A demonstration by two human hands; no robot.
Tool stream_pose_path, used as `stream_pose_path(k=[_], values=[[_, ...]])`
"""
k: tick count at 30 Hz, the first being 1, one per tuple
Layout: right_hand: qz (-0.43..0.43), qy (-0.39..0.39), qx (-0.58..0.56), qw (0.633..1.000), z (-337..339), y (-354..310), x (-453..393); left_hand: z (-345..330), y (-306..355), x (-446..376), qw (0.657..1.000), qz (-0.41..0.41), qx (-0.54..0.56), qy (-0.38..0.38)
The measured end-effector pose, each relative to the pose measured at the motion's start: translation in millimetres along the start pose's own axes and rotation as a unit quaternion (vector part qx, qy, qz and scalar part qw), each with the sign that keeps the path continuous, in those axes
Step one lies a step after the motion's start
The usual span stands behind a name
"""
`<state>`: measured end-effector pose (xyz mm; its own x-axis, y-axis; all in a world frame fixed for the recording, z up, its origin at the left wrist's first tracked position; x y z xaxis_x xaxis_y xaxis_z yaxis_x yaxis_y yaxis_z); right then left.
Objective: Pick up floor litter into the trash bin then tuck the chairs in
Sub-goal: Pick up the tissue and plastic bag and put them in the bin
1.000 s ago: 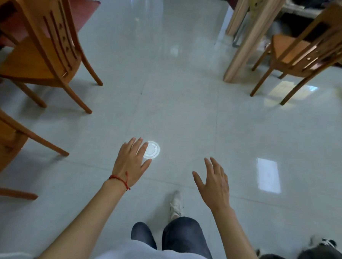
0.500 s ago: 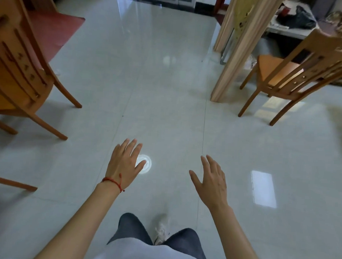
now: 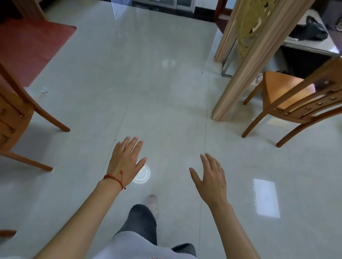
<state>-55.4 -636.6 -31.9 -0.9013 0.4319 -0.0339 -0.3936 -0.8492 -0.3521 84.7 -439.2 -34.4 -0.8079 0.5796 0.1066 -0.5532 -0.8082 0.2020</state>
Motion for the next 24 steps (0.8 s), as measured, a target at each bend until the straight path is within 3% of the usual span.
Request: stream_pose_path(k=[11,24], values=[[0.002,0.017,-0.008,1.0,15,16,-191,34,3,-199,1.0,-0.016,0.001,0.022],[0.036,-0.02,-0.008,0.999,40,74,-438,54,29,-422,0.999,0.036,0.011,0.028]])
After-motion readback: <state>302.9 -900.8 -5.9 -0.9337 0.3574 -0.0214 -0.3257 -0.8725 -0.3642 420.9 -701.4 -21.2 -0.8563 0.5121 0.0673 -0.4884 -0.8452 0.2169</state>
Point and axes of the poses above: each hand's wrist, its own x-axis away from the middle knuckle, its own z-axis out of the back of the hand, y = z × x, the point moved 10 cm from there along -x, towards the middle knuckle, and after that the axes turned 3 degrees about z, right-handed, at the moved point
